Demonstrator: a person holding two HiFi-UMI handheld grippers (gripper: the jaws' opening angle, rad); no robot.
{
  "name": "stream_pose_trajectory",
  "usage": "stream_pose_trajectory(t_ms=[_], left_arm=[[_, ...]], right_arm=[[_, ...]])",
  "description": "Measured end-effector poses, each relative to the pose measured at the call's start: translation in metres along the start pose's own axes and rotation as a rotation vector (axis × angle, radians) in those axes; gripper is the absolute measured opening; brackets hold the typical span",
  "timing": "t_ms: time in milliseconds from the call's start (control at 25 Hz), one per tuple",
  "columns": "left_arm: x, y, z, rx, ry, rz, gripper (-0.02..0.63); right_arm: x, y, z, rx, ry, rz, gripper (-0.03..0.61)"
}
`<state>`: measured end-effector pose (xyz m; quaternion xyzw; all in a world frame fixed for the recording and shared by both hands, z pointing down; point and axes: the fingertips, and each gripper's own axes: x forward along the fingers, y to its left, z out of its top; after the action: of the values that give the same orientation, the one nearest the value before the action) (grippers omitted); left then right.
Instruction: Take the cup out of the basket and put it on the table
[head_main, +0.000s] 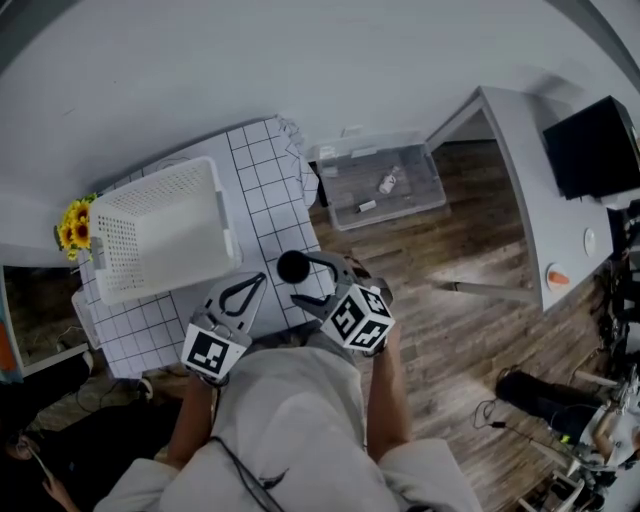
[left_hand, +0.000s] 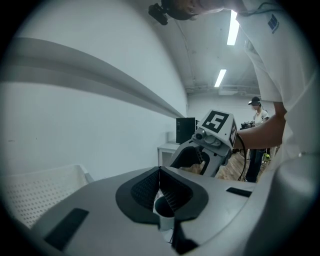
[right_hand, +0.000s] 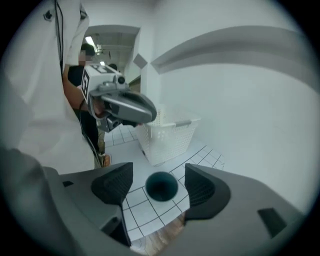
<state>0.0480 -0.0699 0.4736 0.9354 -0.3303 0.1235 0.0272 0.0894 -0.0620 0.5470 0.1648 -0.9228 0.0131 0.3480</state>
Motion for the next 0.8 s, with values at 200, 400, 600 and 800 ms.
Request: stream_pose_trajectory(t_ms=[200, 400, 600, 800], left_arm=[[-0.004, 0.003, 0.027, -0.017, -0.066, -0.004, 0.011], [-0.011, 0.006, 0.056, -0.026, -0.127, -0.021, 0.011], [-0.017, 0.002, 0.073, 0.009, -0.164, -0.073, 0.011], [-0.018, -0.002, 0.083, 0.009, -0.195, -0.109, 0.011]], right_arm=[[-0.049, -0.011, 0.047, 0.046, -0.221, -0.117, 0.210], [-0.085, -0.015, 0.070, 0.077, -0.386, -0.188, 0.078], [-0.118, -0.024, 0.103, 0.218, -0.682, -0.291, 0.020], [-0.130, -0.018, 0.110, 0.221, -0.722, -0.324, 0.011]])
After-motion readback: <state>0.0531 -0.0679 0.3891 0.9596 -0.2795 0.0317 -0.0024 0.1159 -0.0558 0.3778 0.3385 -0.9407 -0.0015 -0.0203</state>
